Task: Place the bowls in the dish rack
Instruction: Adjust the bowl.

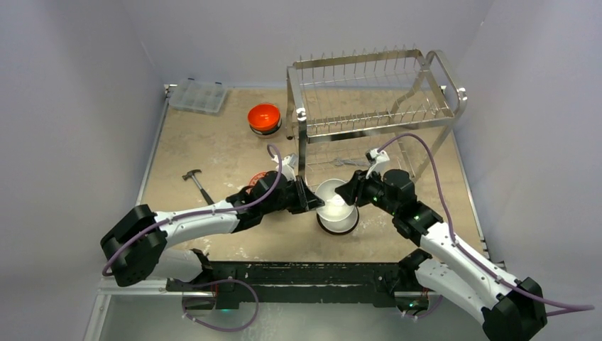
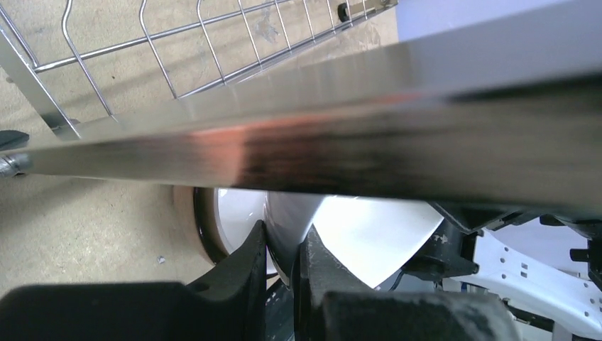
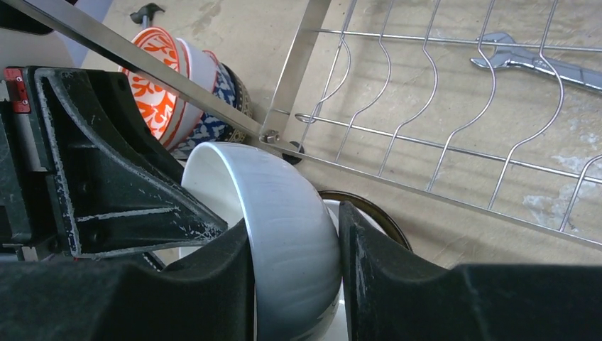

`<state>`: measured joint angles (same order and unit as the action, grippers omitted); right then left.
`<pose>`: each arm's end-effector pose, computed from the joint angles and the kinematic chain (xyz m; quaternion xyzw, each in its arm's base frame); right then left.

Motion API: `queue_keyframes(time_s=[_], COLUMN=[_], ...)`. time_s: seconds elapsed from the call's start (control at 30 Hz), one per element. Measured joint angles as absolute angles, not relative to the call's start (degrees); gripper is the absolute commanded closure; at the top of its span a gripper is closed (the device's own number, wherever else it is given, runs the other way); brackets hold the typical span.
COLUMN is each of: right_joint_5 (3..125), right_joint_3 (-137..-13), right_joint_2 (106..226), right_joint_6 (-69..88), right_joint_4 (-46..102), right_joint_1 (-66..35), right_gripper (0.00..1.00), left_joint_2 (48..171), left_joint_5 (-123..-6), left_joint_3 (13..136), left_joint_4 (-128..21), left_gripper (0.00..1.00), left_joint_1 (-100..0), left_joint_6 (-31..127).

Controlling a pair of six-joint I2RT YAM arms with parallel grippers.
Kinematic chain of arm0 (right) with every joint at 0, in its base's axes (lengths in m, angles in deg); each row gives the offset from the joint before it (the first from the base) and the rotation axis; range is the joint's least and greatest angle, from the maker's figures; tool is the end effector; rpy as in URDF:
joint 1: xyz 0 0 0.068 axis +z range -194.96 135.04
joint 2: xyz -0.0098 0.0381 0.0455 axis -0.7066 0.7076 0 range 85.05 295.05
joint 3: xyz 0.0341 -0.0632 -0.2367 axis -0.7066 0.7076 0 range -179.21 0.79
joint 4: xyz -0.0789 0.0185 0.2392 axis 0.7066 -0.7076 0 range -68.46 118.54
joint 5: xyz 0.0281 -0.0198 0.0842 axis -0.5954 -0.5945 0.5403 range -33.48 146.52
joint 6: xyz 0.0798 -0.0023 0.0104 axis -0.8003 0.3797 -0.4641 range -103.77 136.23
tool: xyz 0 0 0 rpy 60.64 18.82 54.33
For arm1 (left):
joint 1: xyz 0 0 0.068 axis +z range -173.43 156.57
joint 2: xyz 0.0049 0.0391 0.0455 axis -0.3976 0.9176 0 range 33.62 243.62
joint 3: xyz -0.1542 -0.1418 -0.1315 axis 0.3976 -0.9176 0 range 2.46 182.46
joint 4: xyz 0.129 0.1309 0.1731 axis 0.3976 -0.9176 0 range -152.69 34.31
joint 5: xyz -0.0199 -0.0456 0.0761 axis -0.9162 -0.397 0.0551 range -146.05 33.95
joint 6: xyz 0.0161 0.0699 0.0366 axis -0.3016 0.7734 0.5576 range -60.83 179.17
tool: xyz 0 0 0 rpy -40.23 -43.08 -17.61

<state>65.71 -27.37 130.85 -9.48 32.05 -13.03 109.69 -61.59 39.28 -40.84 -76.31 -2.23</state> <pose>0.1938 0.1339 0.2348 -0.0918 0.7824 0.3507 0.5064 0.1839 -0.2541 0.1824 -0.0363 0.8392 -0.4765 0.2594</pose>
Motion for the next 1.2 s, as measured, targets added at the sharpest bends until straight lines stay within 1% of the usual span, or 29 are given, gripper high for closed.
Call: queue_keyframes(time_s=[0.07, 0.13, 0.17, 0.2, 0.23, 0.27, 0.4, 0.57, 0.67, 0.9, 1.2], right_joint_5=[65.93, 67.42, 68.73, 70.28, 71.29, 72.05, 74.39, 77.04, 78.76, 83.18, 86.22], right_joint_3=[-27.39, -27.59, -27.94, -28.49, -28.94, -29.25, -29.18, -26.58, -24.55, -22.12, -23.39], right_joint_2=[130.89, 130.85, 130.74, 130.58, 130.23, 129.51, 123.9, 114.8, 112.12, 115.35, 121.16], right_joint_6=[-10.31, -12.17, -13.64, -14.93, -16.11, -17.4, -22.75, -29.74, -32.83, -36.87, -36.89], right_joint_4=[31.7, 31.35, 31.57, 31.68, 31.7, 31.66, 30.3, 29.82, 29.74, 30.24, 33.08], right_joint_1=[-12.99, -12.99, -12.99, -12.92, -12.84, -12.84, -12.84, -12.84, -12.84, -12.88, -12.75], right_gripper=[0.48, 0.23, 0.14, 0.08, 0.03, 0.02, 0.01, 0.01, 0.01, 0.01, 0.01], left_joint_2=[109.56, 109.01, 108.6, 107.96, 107.24, 106.23, 102.02, 100.88, 100.68, 100.68, 100.46], left_joint_5=[-61.52, -61.31, -60.91, -60.69, -60.39, -60.13, -59.95, -62.16, -64.08, -68.17, -70.49], left_joint_3=[39.39, 39.41, 39.3, 39.04, 38.67, 37.93, 34.39, 31.41, 29.91, 29.58, 29.6], left_joint_4=[-41.45, -42.47, -43.2, -43.52, -43.7, -43.33, -41.16, -36.16, -32.95, -28.75, -29.4], left_gripper=[1.0, 1.0, 1.0, 1.0, 1.0, 1.0, 1.0, 1.0, 1.0, 1.0, 1.0], left_joint_1=[-76.33, -76.33, -76.29, -76.22, -76.22, -76.16, -75.26, -73.91, -73.38, -72.79, -72.81], left_joint_6=[-2.23, -1.84, -1.69, -1.64, -1.56, -1.34, -1.07, -0.37, -0.16, 0.52, 2.73])
